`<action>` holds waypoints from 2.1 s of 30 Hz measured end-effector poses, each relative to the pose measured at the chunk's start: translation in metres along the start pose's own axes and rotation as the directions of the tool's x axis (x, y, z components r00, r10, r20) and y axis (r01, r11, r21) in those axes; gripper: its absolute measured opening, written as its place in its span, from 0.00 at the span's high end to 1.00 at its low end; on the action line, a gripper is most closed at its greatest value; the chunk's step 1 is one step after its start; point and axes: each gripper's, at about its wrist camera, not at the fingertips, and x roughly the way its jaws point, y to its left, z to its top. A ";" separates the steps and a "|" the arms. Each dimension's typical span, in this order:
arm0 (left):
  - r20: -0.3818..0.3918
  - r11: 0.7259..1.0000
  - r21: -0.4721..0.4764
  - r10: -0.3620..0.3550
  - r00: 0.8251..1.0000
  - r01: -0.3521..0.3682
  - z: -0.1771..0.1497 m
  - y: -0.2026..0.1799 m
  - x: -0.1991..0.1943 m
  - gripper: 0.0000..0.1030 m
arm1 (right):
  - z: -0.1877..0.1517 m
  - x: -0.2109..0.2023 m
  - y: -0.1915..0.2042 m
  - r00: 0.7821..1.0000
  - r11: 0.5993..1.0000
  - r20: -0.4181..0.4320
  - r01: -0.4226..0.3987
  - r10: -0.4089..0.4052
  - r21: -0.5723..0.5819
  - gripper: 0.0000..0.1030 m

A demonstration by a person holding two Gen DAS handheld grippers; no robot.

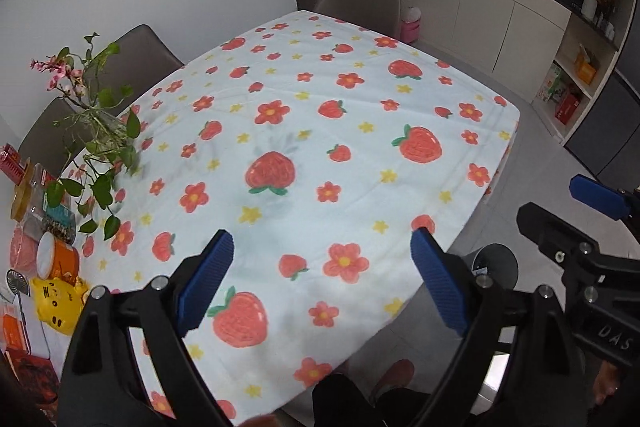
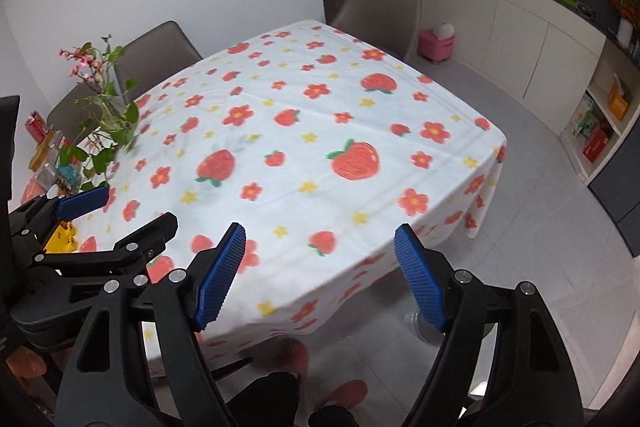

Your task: Collect trash

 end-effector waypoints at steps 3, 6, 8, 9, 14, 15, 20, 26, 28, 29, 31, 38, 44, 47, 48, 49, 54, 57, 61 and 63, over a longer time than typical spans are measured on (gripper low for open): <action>0.001 1.000 0.019 0.008 1.000 -0.008 0.003 0.022 -0.007 0.12 | 0.005 -0.007 0.025 1.000 1.000 0.008 0.012 -0.012 -0.010 0.26; 0.003 1.000 0.016 -0.018 1.000 0.018 0.006 0.043 -0.011 0.12 | 0.009 -0.007 0.044 1.000 1.000 0.010 0.017 -0.017 0.007 0.24; 0.011 1.000 0.014 -0.023 1.000 0.022 0.008 0.056 -0.015 0.12 | 0.012 -0.006 0.057 0.999 0.999 0.015 0.031 -0.031 0.008 0.21; 0.015 1.000 0.012 -0.022 1.000 0.022 0.009 0.063 -0.017 0.12 | 0.014 -0.006 0.062 0.999 0.999 0.014 0.034 -0.034 0.011 0.21; 0.032 0.999 0.010 -0.032 0.999 0.032 0.014 0.088 -0.024 0.12 | 0.021 -0.009 0.086 0.998 0.999 0.019 0.053 -0.053 0.005 0.21; 0.032 0.999 0.012 -0.033 0.999 0.033 0.015 0.090 -0.025 0.12 | 0.022 -0.010 0.090 0.998 0.999 0.019 0.054 -0.054 0.002 0.21; 0.033 0.999 -0.007 -0.036 0.999 0.037 0.016 0.102 -0.028 0.12 | 0.027 -0.010 0.104 0.998 0.998 0.019 0.062 -0.061 -0.028 0.21; 0.044 0.999 -0.036 -0.027 0.999 0.028 0.016 0.112 -0.033 0.12 | 0.033 -0.013 0.110 0.998 0.997 0.028 0.062 -0.061 -0.042 0.21; 0.046 0.999 -0.043 -0.023 0.999 0.025 0.016 0.114 -0.034 0.12 | 0.034 -0.014 0.112 0.998 0.997 0.031 0.059 -0.057 -0.048 0.21; 0.047 0.999 -0.046 -0.022 0.999 0.024 0.016 0.115 -0.034 0.12 | 0.034 -0.015 0.113 0.998 0.997 0.034 0.059 -0.057 -0.051 0.21; 0.048 0.998 -0.050 -0.022 0.999 0.025 0.016 0.117 -0.033 0.12 | 0.035 -0.015 0.115 0.998 0.997 0.038 0.058 -0.056 -0.058 0.21; 0.056 0.998 -0.060 -0.015 0.998 0.019 0.018 0.124 -0.033 0.12 | 0.035 -0.015 0.117 0.998 0.997 0.037 0.053 -0.051 -0.060 0.21; 0.063 0.998 -0.062 -0.013 0.998 0.016 0.018 0.127 -0.037 0.12 | 0.035 -0.016 0.118 0.998 0.997 0.041 0.054 -0.051 -0.062 0.21; 0.062 0.998 -0.066 -0.014 0.998 0.018 0.018 0.128 -0.037 0.12 | 0.035 -0.016 0.119 0.998 0.996 0.042 0.054 -0.052 -0.065 0.21; 0.061 0.998 -0.065 -0.015 0.998 0.019 0.018 0.127 -0.037 0.12 | 0.036 -0.015 0.119 0.998 0.996 0.041 0.055 -0.053 -0.064 0.21; 0.060 0.998 -0.065 -0.013 0.998 0.017 0.018 0.128 -0.038 0.12 | 0.036 -0.015 0.119 0.998 0.996 0.040 0.054 -0.052 -0.064 0.21; 0.058 0.998 -0.068 -0.004 0.998 0.008 0.015 0.128 -0.040 0.12 | 0.034 -0.016 0.117 0.998 0.997 0.036 0.054 -0.052 -0.062 0.21; 0.057 0.998 -0.069 -0.010 0.998 0.014 0.015 0.128 -0.040 0.12 | 0.031 -0.017 0.115 0.998 0.996 0.034 0.056 -0.054 -0.063 0.21; 0.059 0.997 -0.068 -0.022 0.998 0.026 0.014 0.126 -0.040 0.12 | 0.029 -0.021 0.112 0.998 0.996 0.037 0.061 -0.059 -0.060 0.21; 0.059 0.997 -0.066 -0.031 0.998 0.035 0.014 0.125 -0.040 0.12 | 0.028 -0.021 0.111 0.997 0.996 0.037 0.065 -0.063 -0.057 0.21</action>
